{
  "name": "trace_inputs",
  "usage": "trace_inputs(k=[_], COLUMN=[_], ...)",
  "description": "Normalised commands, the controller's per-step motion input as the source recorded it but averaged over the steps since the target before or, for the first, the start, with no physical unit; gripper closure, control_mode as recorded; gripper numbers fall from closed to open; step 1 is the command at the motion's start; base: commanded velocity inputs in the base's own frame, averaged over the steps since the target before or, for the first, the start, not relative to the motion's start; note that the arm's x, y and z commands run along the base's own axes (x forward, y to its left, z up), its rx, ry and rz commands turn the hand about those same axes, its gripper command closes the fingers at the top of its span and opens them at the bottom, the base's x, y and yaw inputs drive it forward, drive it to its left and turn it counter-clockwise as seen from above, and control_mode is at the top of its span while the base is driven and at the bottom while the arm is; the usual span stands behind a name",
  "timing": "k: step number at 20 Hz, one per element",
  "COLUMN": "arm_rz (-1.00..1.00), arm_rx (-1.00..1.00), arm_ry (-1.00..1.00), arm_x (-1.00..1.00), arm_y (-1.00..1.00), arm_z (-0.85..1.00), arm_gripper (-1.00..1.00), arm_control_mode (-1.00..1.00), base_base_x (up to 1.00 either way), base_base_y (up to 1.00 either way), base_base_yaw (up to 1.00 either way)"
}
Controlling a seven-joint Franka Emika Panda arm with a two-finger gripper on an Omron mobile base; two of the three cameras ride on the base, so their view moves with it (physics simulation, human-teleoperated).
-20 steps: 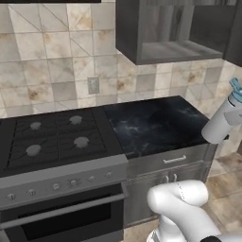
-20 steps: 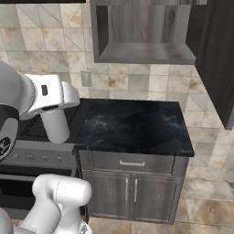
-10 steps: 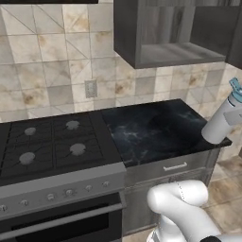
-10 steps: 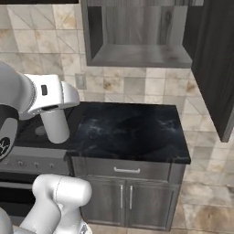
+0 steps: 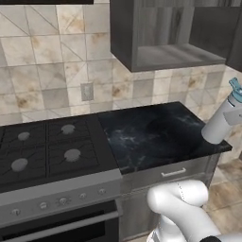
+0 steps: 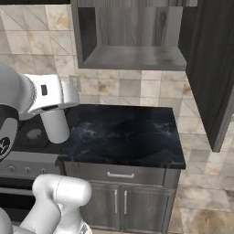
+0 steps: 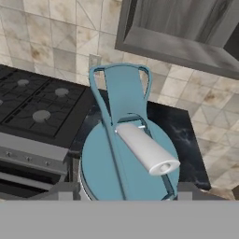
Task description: Sort all alcoholic drinks to one cabinet, and non-alcoholic drinks to the other.
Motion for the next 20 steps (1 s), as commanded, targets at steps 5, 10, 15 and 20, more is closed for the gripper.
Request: trace_inputs(k=[5,10,15,20], arm_rz=[0.00,0.00,0.00,0.00], arm_rx=[0.00,0.00,0.00,0.00], arm_ry=[0.00,0.00,0.00,0.00], arm_x=[0.00,0.00,0.00,0.00], arm_y=[0.00,0.00,0.00,0.00], arm_z=[0.00,0.00,0.00,0.00], arm_gripper=[1.00,1.00,1.00,1.00], arm_control_mode=[1.00,1.00,1.00,1.00], base_base_x=[0.34,0.34,0.36,0.35], base_base_y=[-0.27,-0.28,-0.28,-0.28], base_base_yaw=[0.00,0.00,0.00,0.00])
